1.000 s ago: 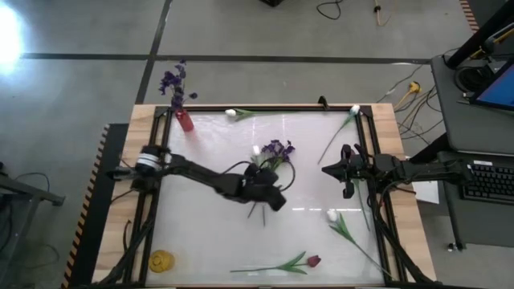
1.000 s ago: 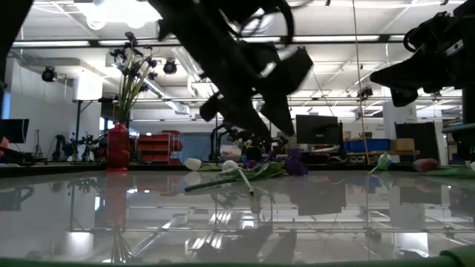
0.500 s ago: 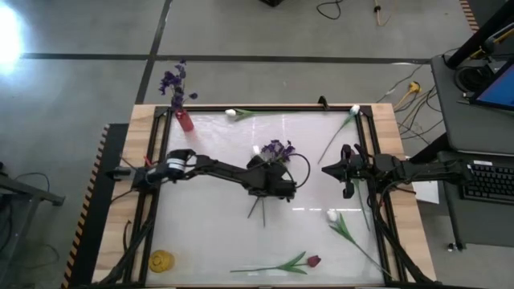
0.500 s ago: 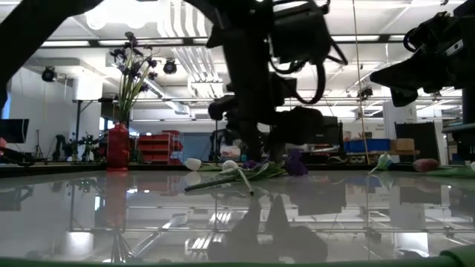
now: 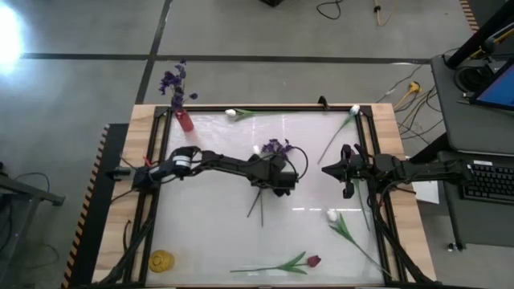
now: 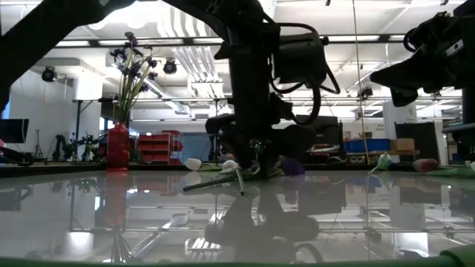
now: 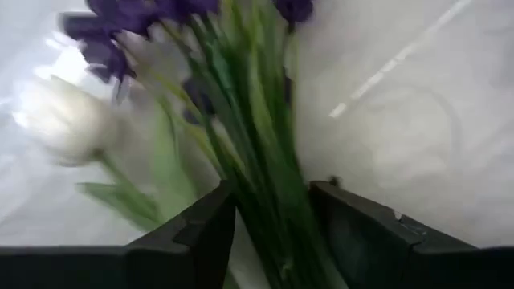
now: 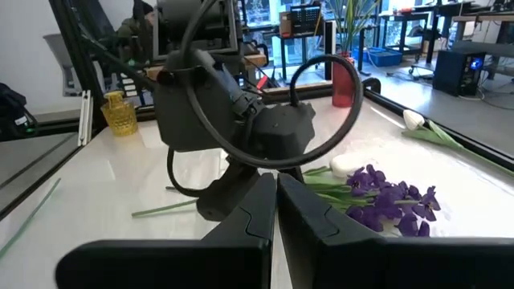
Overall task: Sort flowers into vase by color
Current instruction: Put the violet flowers into the red vase
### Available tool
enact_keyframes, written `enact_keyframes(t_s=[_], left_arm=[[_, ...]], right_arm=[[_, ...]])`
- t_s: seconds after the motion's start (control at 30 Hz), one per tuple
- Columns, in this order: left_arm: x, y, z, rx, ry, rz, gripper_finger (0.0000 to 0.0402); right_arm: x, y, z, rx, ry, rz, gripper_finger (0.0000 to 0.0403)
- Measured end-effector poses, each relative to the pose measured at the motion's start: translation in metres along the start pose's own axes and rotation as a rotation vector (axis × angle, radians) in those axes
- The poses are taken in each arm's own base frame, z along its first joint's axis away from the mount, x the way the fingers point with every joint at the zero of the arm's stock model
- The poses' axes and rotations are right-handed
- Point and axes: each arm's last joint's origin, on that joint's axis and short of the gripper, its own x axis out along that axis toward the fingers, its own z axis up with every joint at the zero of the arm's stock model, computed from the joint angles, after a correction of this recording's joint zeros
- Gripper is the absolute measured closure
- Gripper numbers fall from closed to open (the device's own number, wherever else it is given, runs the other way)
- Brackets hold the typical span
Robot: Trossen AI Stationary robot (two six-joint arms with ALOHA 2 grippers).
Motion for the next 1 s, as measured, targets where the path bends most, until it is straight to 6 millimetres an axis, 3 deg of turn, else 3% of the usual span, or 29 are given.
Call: enact_keyframes(t_s=[0.17,0.3,0.43,0.53,0.73,0.83,1.0], left_arm=[[0.008,0.007,0.003,-0.016,0.070,-0.061,0.0240],[0.008,0.007,0.003,0.004,0.049,-0.060,0.0278],[-0.006,-0.001,0.009,0.010,-0.058,-0.127,0.0342],[-0.030,-0.003,0.021,-0.006,-0.182,-0.195,0.0389],[-0.064,0.004,0.038,-0.053,-0.424,-0.371,0.0395],[-0.080,0.017,0.039,-0.095,-0.551,-0.491,0.0399],[-0.087,0.047,0.020,-0.188,-0.836,-0.673,0.0400]], right_arm=[[0.000,0.000,0.000,0.000,0.000,0.000,0.0394],[0.000,0.000,0.000,0.000,0.000,0.000,0.0394],[0.000,0.000,0.000,0.000,0.000,0.000,0.0394],[0.000,0.000,0.000,0.000,0.000,0.000,0.0394],[0.000,0.000,0.000,0.000,0.000,0.000,0.0394],[0.000,0.000,0.000,0.000,0.000,0.000,0.0394],[0.000,0.000,0.000,-0.001,0.000,0.000,0.0394]])
